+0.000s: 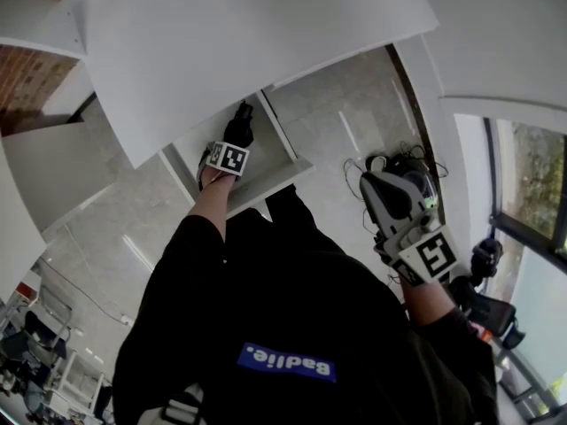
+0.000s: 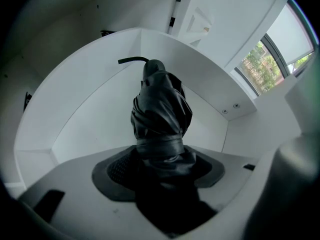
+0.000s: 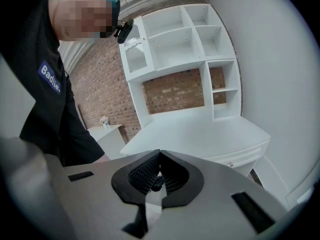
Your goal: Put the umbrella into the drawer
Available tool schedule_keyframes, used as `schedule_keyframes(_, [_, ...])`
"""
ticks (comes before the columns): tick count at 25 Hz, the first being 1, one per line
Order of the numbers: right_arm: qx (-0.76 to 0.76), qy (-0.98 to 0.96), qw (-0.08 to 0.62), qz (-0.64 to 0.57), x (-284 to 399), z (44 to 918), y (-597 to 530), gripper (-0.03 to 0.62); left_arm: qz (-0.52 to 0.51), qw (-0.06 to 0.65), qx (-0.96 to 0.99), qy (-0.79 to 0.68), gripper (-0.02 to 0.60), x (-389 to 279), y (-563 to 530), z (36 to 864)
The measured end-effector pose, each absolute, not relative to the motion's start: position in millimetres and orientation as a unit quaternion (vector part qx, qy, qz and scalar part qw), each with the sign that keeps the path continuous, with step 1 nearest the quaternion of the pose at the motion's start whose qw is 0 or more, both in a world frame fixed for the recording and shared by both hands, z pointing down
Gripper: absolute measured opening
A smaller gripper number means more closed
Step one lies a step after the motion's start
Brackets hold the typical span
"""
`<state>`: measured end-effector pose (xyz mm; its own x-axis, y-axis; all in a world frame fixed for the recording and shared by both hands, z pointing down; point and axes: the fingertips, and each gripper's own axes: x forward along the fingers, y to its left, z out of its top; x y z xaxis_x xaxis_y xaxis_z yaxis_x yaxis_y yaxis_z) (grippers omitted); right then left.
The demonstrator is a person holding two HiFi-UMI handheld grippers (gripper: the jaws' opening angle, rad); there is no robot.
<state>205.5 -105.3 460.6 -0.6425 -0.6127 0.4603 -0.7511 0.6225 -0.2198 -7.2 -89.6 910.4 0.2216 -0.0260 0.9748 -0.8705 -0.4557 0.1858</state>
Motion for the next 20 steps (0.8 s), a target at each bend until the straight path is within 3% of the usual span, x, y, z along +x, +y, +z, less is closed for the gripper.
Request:
schedule_keyframes(9, [0.376, -0.893, 0.162, 0.187, 198.4, 446.3, -104.7, 0.029, 0.507, 0.371, 0.695, -0.349, 0.314, -8.9, -106.1, 873.6])
schedule_keyframes(20, [0.339, -0.917, 0.123, 0.168, 144.6, 417.8, -105.9, 0.029, 0.405, 0.359, 0.743, -0.392, 0.296, -21.8, -118.8, 768.0])
